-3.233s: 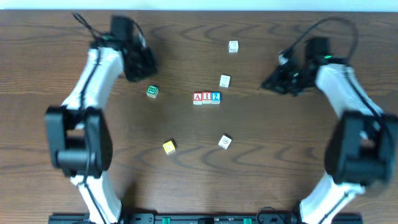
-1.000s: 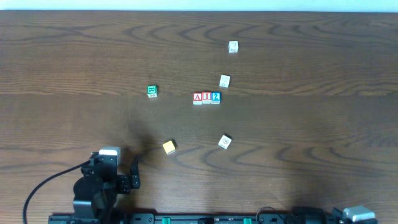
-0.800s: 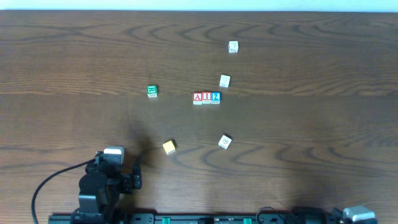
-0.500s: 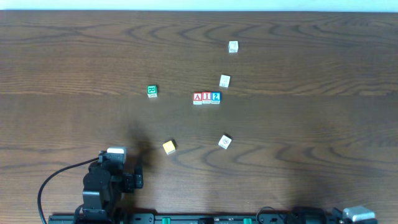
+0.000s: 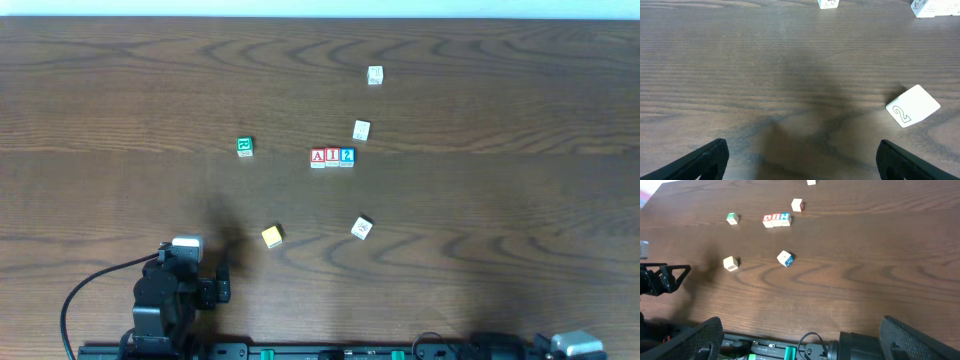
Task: Spell out Ai2
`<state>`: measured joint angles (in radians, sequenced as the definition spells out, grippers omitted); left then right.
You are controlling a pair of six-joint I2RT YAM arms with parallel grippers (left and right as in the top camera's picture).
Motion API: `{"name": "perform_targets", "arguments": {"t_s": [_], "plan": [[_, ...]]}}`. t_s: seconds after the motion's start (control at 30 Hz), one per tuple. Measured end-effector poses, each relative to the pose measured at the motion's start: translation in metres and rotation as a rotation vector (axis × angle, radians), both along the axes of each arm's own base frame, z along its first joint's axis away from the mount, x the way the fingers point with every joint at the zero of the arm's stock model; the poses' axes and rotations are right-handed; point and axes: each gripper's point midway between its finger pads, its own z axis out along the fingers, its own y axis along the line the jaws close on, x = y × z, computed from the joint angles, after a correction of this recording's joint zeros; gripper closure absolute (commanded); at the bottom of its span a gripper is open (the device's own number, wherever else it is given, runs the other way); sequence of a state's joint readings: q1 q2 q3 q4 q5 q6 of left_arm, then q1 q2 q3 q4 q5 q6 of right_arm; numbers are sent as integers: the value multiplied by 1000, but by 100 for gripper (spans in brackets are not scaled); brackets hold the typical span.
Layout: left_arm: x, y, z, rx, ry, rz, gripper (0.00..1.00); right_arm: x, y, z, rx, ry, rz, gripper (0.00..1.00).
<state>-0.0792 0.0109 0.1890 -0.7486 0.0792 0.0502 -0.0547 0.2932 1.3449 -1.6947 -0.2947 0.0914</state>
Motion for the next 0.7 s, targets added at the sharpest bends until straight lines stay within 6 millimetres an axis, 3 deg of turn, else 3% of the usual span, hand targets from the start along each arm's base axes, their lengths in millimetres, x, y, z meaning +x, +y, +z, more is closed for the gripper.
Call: {"name": "perform_targets", "arguments": {"t_s": [0.37, 0.47, 0.53, 0.6, 0.7], "plan": [[0, 0, 0, 0, 0, 0, 5, 4, -3, 5, -13, -29, -9, 1], [0, 0, 0, 0, 0, 0, 5, 29, -8, 35, -46, -189, -21, 1], [0, 0, 0, 0, -1, 0, 4, 60, -11, 54, -115, -357, 0, 1], [1, 0, 0, 0, -3, 0, 4, 86, -13, 39, -179, -415, 20, 1], [1, 0, 0, 0, -5, 1, 5, 108, -15, -6, -239, -426, 44, 1]]}}
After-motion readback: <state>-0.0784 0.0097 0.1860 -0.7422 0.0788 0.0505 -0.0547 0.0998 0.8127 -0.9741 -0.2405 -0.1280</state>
